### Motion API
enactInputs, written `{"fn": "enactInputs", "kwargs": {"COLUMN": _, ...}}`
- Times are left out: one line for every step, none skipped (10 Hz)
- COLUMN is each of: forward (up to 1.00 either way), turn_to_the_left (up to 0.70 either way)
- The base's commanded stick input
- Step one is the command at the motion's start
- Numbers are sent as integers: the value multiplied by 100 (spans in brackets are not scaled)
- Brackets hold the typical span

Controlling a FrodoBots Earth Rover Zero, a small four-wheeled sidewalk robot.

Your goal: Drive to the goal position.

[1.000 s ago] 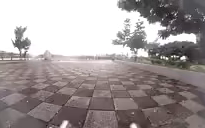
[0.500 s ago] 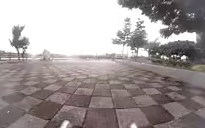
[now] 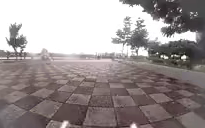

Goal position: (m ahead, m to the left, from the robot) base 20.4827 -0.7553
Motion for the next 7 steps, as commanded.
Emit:
{"fn": "enactInputs", "kwargs": {"forward": 70, "turn_to_the_left": 0}}
{"fn": "enactInputs", "kwargs": {"forward": 70, "turn_to_the_left": 0}}
{"fn": "enactInputs", "kwargs": {"forward": 70, "turn_to_the_left": 0}}
{"fn": "enactInputs", "kwargs": {"forward": 70, "turn_to_the_left": 0}}
{"fn": "enactInputs", "kwargs": {"forward": 70, "turn_to_the_left": 0}}
{"fn": "enactInputs", "kwargs": {"forward": 70, "turn_to_the_left": 0}}
{"fn": "enactInputs", "kwargs": {"forward": 70, "turn_to_the_left": 0}}
